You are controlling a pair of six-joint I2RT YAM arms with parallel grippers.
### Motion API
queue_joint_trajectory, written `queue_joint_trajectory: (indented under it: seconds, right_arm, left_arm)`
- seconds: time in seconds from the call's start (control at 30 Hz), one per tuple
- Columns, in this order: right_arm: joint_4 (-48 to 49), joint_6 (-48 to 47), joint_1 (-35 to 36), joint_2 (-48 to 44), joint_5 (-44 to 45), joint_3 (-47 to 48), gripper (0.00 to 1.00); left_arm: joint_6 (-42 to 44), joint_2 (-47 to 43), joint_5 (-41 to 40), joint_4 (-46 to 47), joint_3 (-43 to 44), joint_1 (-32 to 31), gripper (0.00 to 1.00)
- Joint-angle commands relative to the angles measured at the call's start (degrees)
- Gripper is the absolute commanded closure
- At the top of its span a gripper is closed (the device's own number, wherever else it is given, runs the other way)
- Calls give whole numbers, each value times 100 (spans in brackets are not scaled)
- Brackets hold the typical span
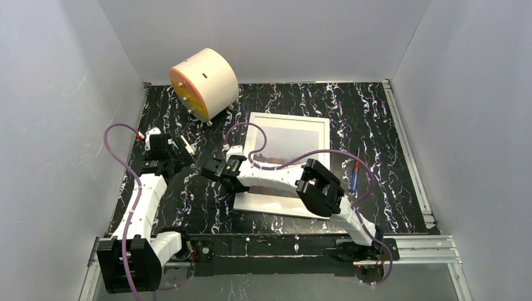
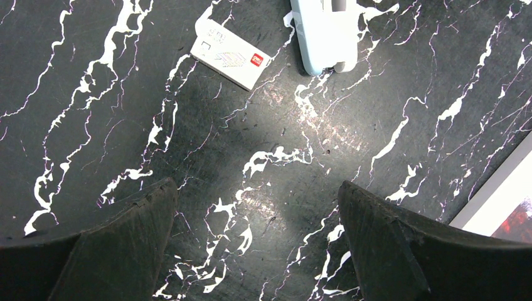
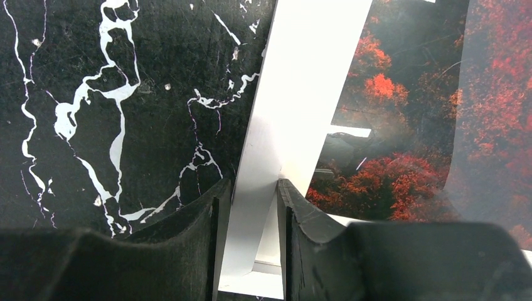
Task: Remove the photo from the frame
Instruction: Turn over the photo frame at the center of the board.
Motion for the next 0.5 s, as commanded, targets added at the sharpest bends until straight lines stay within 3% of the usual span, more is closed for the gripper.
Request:
queue_joint_trajectory:
  seconds: [0.0, 0.27, 0.47]
  right_arm:
    - [-154, 281, 56, 143, 203, 162, 60]
    - [-236, 340, 100, 277, 219, 357, 68]
    - [-123, 352, 118, 123, 86, 313, 79]
  left_arm:
    - [20, -53, -50, -48, 105, 28, 2]
    - [33, -60, 10, -32, 107, 28, 2]
    - [312, -107, 734, 84, 104, 29, 2]
